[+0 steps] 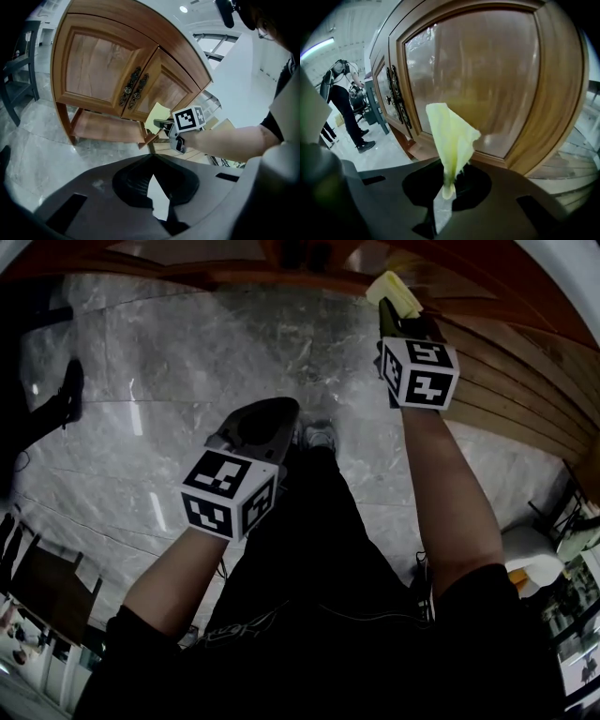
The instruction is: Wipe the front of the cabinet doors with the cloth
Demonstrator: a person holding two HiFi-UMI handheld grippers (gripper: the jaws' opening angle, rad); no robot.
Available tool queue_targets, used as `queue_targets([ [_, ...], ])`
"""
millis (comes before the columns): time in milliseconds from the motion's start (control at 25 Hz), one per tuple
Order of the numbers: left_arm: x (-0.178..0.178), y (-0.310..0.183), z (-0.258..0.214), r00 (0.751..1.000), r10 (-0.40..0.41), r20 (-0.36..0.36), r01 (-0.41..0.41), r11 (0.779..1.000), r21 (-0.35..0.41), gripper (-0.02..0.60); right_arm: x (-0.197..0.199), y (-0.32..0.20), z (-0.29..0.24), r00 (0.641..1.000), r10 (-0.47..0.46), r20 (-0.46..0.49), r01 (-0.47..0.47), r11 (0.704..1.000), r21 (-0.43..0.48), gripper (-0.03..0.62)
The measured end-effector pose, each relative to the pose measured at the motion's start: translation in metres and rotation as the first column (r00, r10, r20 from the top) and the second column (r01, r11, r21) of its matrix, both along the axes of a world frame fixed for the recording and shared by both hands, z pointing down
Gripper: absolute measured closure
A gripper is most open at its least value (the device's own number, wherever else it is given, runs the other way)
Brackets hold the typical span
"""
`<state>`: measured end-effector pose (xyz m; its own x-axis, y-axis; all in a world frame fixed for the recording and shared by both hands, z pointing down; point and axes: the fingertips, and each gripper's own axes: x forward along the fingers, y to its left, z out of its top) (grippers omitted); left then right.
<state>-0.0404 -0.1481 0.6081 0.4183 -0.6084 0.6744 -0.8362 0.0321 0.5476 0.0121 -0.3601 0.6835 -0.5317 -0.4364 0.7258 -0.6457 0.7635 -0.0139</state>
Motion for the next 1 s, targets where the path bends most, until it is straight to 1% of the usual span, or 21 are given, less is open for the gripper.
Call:
queue_targets([
  [360, 0.038, -0.014, 0.004, 0.997, 0.076, -0.005, -0.076, 0.997, -0.009, 0.575, 0.059, -0.021, 0.001, 0.996, 0.093, -0.011, -0.093, 0.996, 0.011, 0.553],
  [800, 0.073, -0.033, 0.000, 0.992, 0.126, 0.009, -0.126, 0.992, 0.003, 0.575, 0.121, -0.033, -0.002, 0.986, 0.167, -0.012, -0.167, 0.986, 0.020, 0.553],
  [1000, 0.091, -0.033, -0.003, 0.990, 0.142, 0.015, -0.142, 0.990, 0.004, 0.575, 0.150, -0.033, 0.003, 0.979, 0.204, -0.021, -0.204, 0.979, 0.004, 0.553],
])
